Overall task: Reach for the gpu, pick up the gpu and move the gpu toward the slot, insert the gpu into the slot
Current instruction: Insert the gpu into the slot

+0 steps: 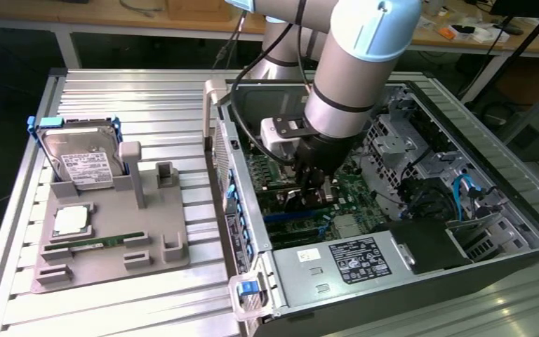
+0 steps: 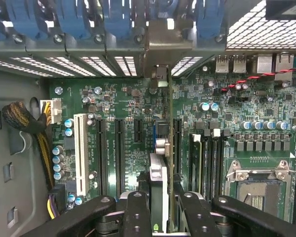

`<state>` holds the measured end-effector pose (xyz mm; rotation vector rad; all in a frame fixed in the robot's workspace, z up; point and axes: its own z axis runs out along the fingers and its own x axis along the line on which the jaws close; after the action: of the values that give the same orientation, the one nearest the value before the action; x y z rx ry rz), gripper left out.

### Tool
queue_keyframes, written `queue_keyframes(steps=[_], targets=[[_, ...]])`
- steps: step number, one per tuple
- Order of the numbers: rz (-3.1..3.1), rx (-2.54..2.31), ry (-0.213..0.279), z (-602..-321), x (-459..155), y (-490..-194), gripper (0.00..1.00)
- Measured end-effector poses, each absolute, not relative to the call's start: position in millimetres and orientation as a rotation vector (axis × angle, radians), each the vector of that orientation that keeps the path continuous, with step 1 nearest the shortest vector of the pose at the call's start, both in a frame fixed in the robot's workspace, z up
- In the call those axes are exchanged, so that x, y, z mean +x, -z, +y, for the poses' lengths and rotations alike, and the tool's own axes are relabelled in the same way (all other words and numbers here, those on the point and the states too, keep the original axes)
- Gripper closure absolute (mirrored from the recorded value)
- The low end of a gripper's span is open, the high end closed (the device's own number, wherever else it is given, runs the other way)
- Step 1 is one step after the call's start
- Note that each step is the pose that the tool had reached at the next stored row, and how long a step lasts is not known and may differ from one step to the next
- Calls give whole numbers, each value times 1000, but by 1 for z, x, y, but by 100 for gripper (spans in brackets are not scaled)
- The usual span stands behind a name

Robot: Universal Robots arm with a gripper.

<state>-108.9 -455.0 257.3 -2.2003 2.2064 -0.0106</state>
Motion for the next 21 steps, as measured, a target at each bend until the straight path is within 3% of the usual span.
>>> queue_keyframes(steps=[21], targets=[[2206,-2201,11,-455,-116,-250,73]])
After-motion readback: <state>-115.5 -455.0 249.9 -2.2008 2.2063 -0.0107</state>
